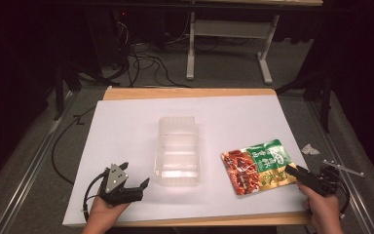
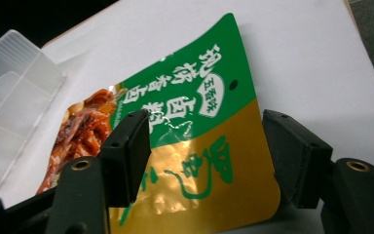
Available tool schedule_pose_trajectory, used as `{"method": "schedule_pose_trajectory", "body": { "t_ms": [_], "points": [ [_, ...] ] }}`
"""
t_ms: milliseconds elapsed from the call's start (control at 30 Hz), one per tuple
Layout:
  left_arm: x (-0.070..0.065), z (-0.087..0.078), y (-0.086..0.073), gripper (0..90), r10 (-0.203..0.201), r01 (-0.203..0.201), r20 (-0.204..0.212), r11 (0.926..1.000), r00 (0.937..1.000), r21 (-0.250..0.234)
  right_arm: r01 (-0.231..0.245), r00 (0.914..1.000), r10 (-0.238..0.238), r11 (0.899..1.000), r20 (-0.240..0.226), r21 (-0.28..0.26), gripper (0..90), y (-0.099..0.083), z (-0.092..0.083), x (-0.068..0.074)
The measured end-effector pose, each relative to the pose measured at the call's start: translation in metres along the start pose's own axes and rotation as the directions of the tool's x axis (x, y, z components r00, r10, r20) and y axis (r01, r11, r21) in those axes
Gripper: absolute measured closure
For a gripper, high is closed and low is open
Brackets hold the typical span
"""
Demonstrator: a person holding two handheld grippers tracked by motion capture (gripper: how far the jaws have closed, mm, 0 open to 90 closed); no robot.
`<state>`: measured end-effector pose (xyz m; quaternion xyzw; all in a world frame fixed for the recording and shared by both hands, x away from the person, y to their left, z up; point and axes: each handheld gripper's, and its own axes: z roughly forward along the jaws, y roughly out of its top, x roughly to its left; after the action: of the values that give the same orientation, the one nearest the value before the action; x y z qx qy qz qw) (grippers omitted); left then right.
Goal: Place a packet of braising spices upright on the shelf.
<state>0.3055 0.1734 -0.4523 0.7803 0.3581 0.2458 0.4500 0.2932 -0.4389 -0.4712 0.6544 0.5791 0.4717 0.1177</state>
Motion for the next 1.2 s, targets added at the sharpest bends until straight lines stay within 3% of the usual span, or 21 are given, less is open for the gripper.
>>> {"method": "schedule_pose_trajectory", "body": {
  "t_ms": [67, 200, 533, 700, 867, 1200],
  "points": [
    [0.0, 0.0, 0.0, 11.2, 0.003, -0.003, 0.003, 1.0, 1.0, 0.001, 0.008, 0.9999, -0.008, 1.0, -0.013, -0.012, 36.9, 0.0, 0.0, 0.002],
    [-0.002, 0.003, 0.0, 11.2, 0.016, -0.016, 0.011, 0.9998, 0.9998, 0.013, 0.012, 0.9965, -0.013, 1.0, -0.083, -0.019, 38.3, 0.0, 0.003, 0.01],
    [-0.005, 0.004, 0.0, 11.5, 0.04, -0.041, 0.02, 0.9989, 0.999, 0.022, 0.079, 0.9917, -0.076, 0.997, -0.103, 0.026, 38.5, -0.004, 0.014, 0.03],
    [-0.005, 0.003, 0.0, 11.9, 0.038, -0.039, 0.024, 0.9991, 0.999, 0.017, 0.082, 0.9926, -0.077, 0.995, -0.094, 0.052, 38.7, -0.008, 0.017, 0.031],
    [-0.005, 0.003, 0.0, 12.0, 0.044, -0.045, 0.03, 0.9989, 0.9986, 0.017, 0.05, 0.993, -0.039, 0.994, -0.112, 0.093, 40.1, -0.011, 0.023, 0.026],
    [-0.004, 0.004, 0.0, 12.1, 0.042, -0.043, 0.021, 0.999, 0.9989, 0.015, 0.058, 0.9868, -0.054, 0.998, -0.153, 0.024, 41.7, -0.008, 0.021, 0.036]
  ]
}}
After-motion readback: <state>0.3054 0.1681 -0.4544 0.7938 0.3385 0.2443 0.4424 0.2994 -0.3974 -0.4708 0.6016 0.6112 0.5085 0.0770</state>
